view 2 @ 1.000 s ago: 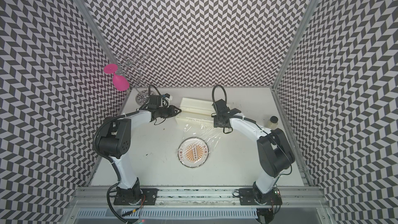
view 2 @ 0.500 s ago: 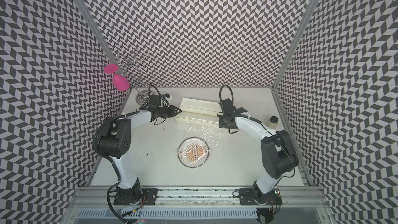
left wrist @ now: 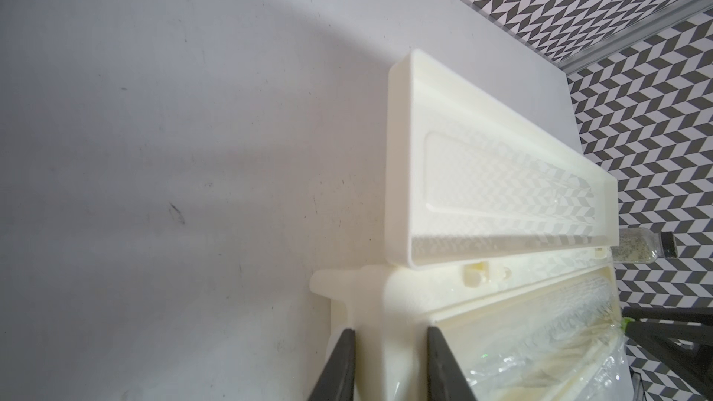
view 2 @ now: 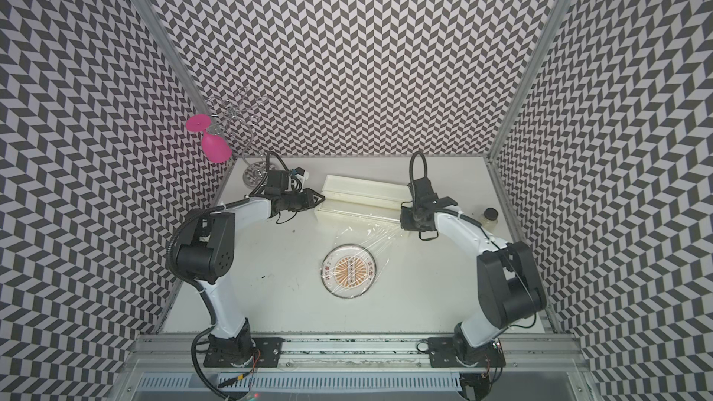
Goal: Wrap the plate with plastic wrap
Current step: Tear off the plastic wrap from the plastic wrap cutting box.
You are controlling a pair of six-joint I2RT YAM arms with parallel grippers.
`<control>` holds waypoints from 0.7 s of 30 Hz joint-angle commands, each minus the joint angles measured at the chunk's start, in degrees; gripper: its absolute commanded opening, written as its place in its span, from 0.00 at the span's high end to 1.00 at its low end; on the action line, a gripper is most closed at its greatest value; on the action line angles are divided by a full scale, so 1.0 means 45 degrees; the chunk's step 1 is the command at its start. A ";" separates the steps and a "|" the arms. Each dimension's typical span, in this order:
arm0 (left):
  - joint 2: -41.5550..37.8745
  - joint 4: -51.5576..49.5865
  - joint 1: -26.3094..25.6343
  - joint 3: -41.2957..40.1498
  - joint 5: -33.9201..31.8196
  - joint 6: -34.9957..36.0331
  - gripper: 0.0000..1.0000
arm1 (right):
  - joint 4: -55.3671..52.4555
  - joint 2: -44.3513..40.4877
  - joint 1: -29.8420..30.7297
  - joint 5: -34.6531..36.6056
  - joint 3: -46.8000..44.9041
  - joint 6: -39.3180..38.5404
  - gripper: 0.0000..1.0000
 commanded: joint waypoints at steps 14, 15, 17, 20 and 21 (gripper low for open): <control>-0.0023 -0.2190 0.0107 0.0498 -0.0465 -0.0310 0.94 | -0.0517 -0.1749 -0.1171 -0.1722 -0.0562 0.0703 0.39; -0.0143 -0.2147 0.0103 0.0578 -0.0256 -0.0310 0.92 | -0.0537 -0.1942 -0.1247 -0.1891 -0.0654 0.0788 0.38; -0.0548 -0.1932 0.0099 0.0667 0.0125 -0.0845 0.85 | -0.0422 -0.2423 -0.1302 -0.2172 -0.0954 0.1104 0.38; -0.1246 -0.1907 0.0104 0.0747 0.0248 -0.1052 0.69 | 0.0209 -0.3260 -0.1313 -0.2527 -0.1824 0.1855 0.39; -0.1523 -0.1943 0.0104 0.0731 0.0174 -0.1074 0.63 | 0.0483 -0.3519 -0.1309 -0.2666 -0.2173 0.2163 0.40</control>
